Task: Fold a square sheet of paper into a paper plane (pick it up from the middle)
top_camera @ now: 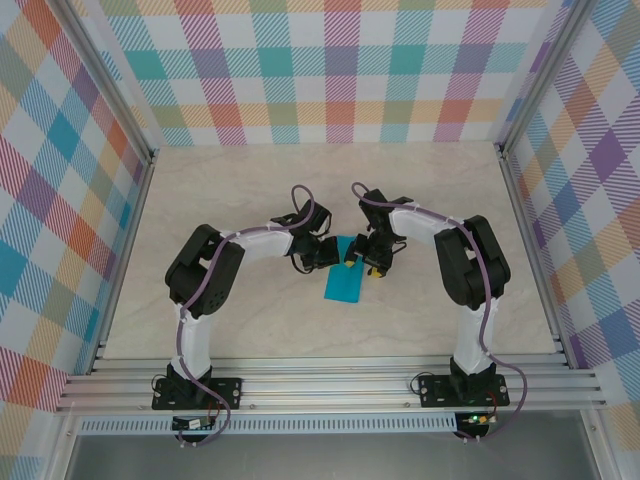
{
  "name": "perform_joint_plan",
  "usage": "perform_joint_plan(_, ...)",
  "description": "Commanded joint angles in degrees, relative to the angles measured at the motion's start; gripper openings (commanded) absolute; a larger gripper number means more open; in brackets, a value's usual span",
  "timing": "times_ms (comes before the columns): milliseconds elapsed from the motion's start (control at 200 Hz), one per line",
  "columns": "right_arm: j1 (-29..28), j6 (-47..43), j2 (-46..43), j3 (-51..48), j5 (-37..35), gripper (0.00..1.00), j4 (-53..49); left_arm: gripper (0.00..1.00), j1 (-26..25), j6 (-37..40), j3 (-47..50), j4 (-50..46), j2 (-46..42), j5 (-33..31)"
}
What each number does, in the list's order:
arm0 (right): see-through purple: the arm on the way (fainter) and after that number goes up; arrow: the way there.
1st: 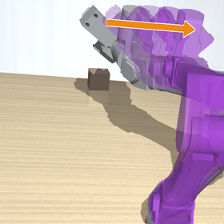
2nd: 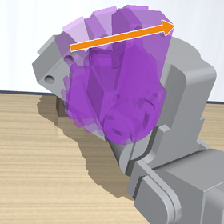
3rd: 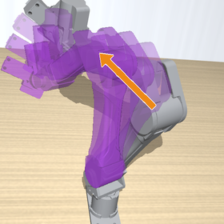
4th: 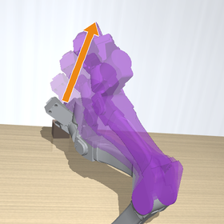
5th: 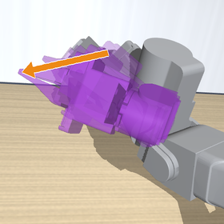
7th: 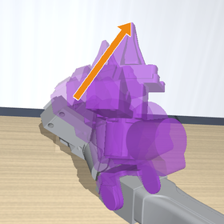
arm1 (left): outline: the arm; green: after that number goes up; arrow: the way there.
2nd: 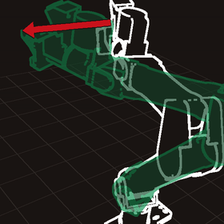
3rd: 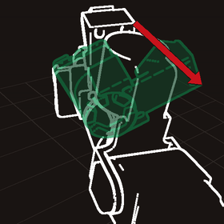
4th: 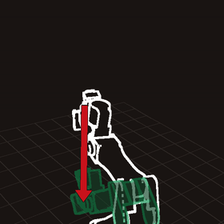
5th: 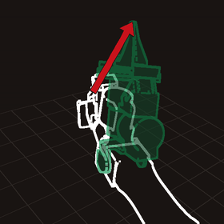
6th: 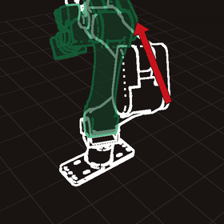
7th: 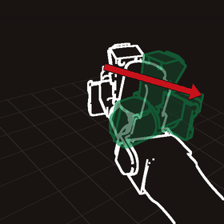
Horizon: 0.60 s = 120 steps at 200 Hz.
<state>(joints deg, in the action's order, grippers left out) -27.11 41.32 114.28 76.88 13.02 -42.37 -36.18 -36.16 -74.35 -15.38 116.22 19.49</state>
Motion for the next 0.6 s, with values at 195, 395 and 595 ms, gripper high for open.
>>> perform_joint_plan(195,1.88,-3.0,-6.32,-2.41,-1.27,0.67,4.09,0.0,-0.73,1.36,3.33,-1.07,1.0,-0.88)
perform_joint_plan(395,4.55,-2.13,-16.52,-12.08,7.66,0.42,17.03,0.0,-0.73,1.36,3.33,-1.06,1.11,-0.81)
perform_joint_plan(595,4.44,1.87,-16.06,-18.12,19.24,0.11,30.71,0.0,-0.73,1.45,3.33,-0.99,1.06,-0.81)
